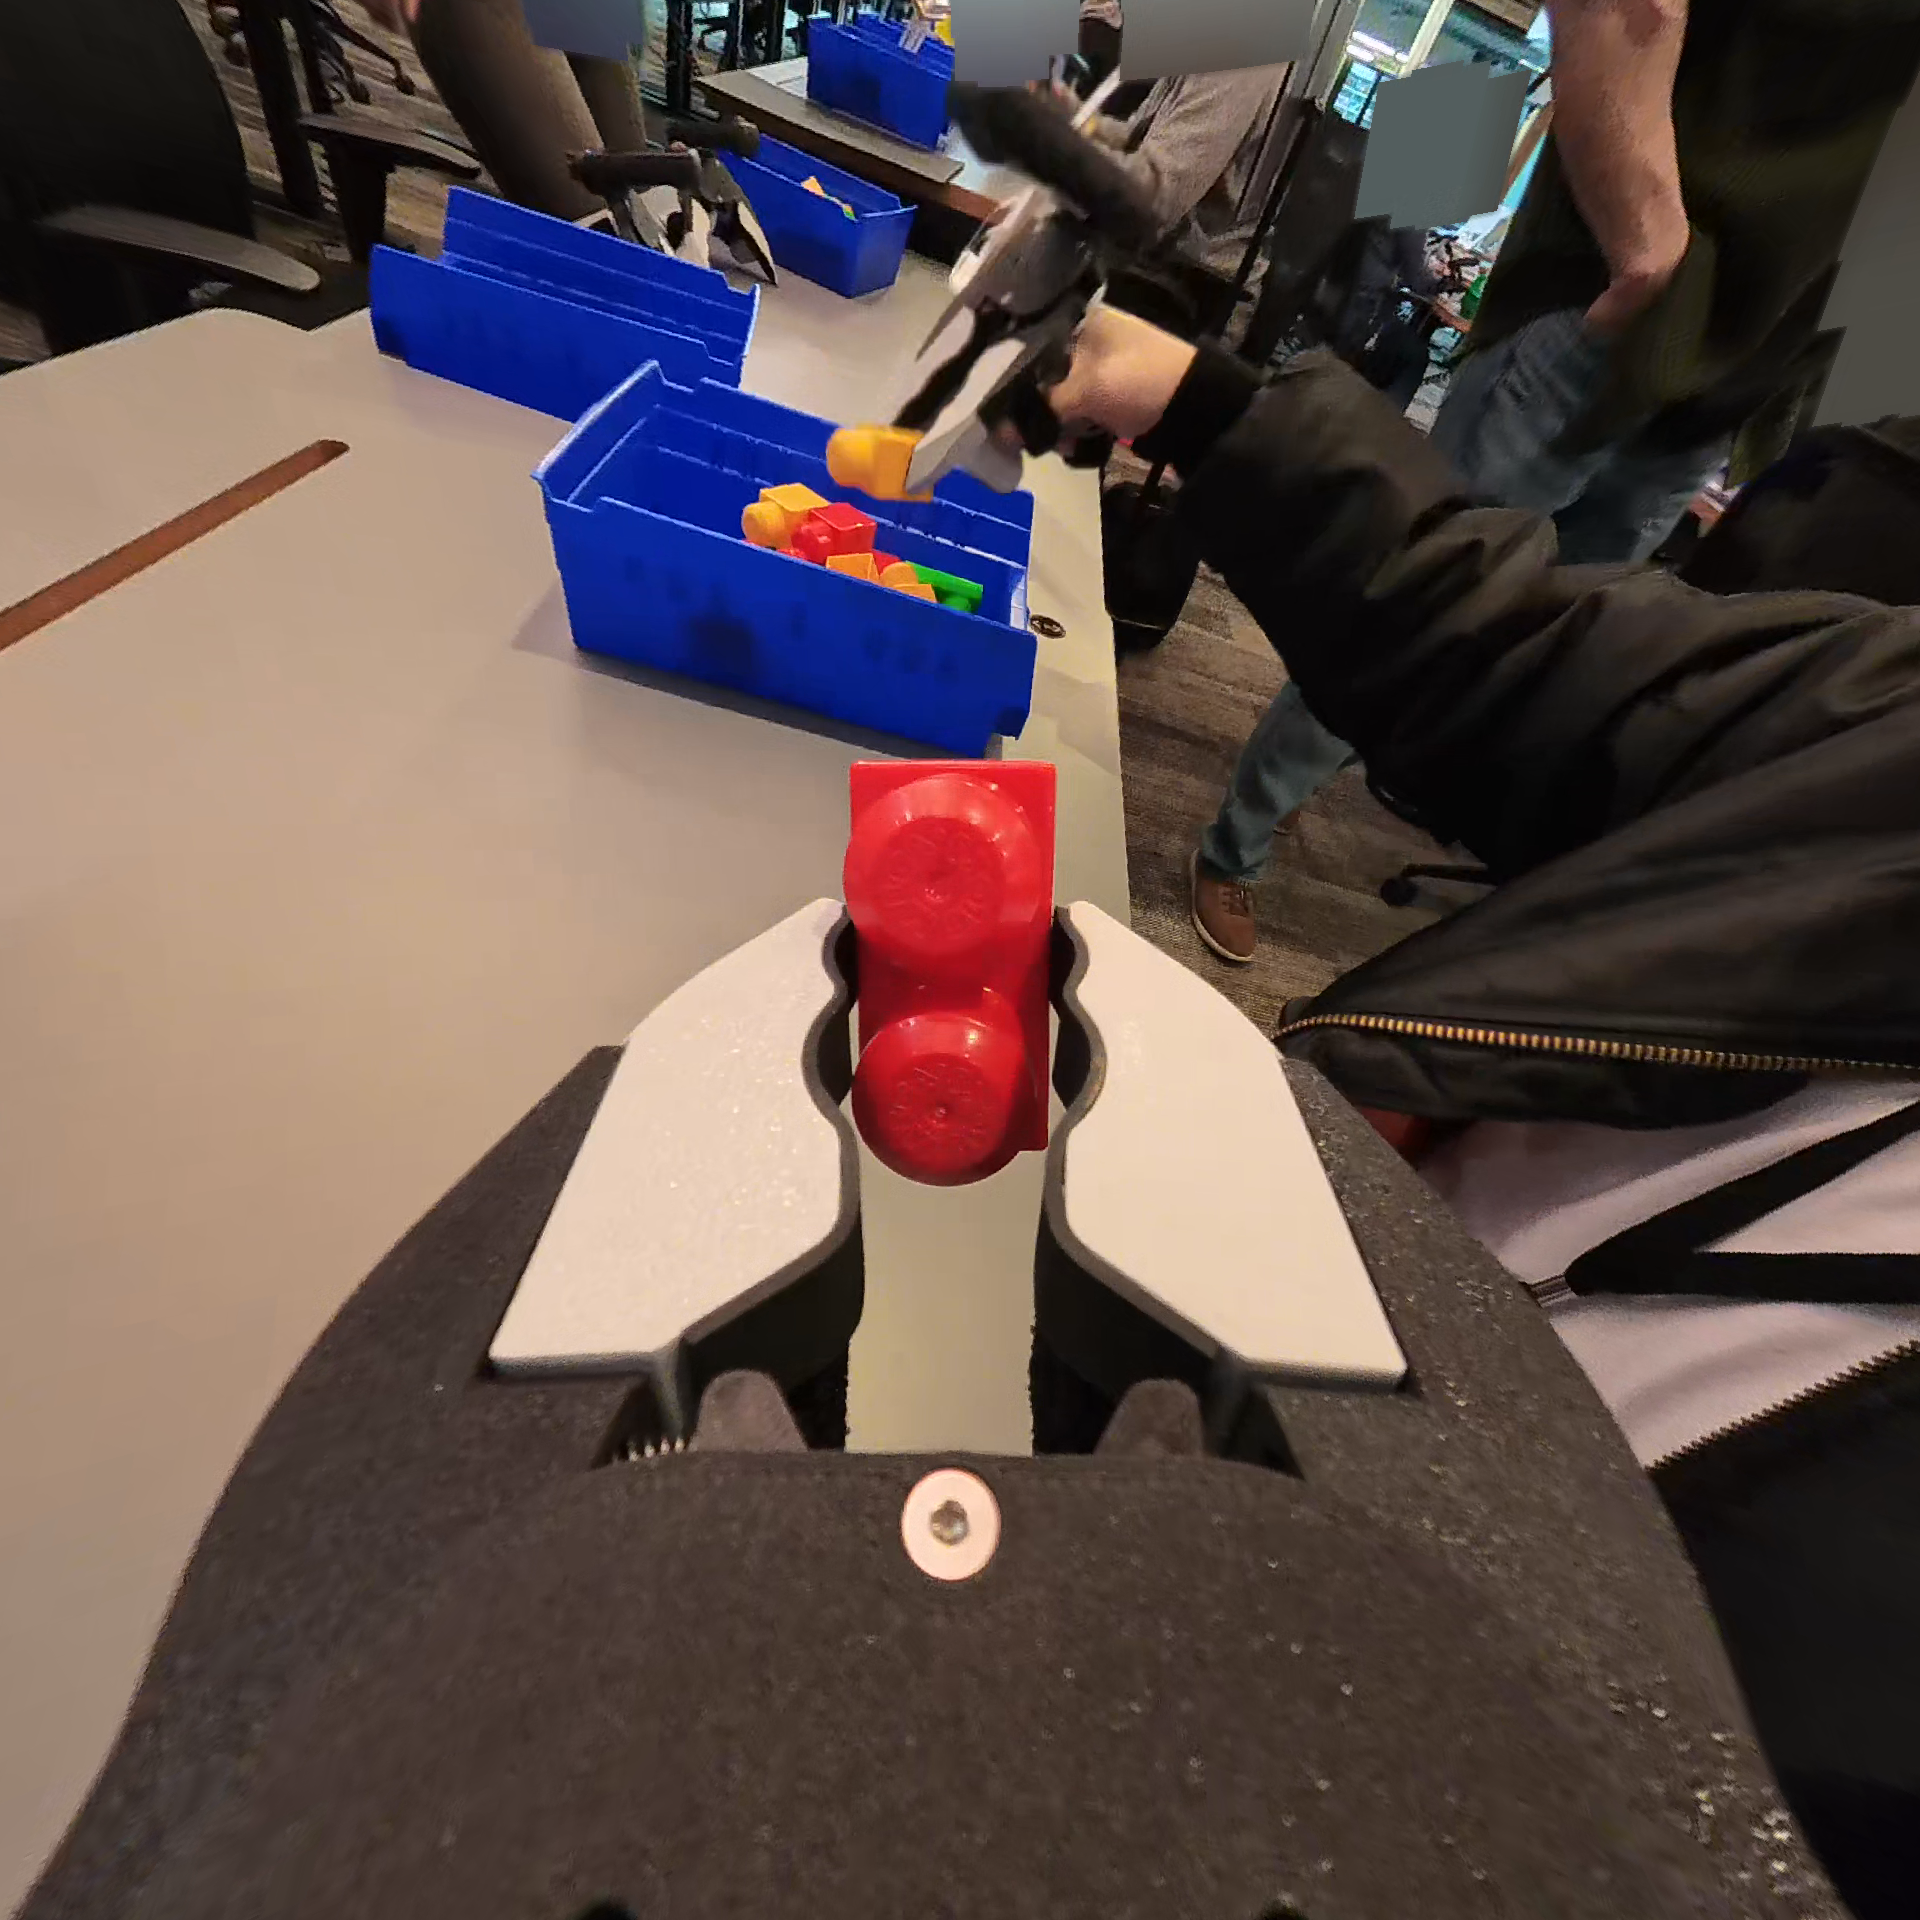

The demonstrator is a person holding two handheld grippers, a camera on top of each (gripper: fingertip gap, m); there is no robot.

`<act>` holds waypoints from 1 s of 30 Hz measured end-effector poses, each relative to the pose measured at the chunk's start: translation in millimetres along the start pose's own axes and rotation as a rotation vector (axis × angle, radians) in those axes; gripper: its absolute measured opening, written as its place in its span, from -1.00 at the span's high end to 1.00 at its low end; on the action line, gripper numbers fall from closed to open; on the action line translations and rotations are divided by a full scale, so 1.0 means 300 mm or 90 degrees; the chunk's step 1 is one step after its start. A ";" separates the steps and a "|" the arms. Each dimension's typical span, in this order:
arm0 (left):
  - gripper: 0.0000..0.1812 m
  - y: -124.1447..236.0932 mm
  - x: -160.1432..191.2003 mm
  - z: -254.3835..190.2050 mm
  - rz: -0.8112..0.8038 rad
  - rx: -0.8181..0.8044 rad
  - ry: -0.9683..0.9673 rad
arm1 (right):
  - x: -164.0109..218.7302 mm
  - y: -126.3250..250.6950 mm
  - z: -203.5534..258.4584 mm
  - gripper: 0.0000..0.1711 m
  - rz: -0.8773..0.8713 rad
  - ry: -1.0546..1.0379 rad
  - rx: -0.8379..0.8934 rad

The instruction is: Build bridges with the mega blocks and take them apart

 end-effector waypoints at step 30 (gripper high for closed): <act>0.61 -0.309 0.038 -0.131 0.188 0.268 0.054 | -0.101 -0.074 1.123 0.44 -0.242 0.734 -0.382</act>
Point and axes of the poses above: each gripper's, where its closed fingertips meet, y back along the fingers, x out of its underside, z = x × y across the jaws, the point moved 4 cm from there along y, back along the fingers, and after that the axes turned 12 degrees about -y, right-handed, at the moved point
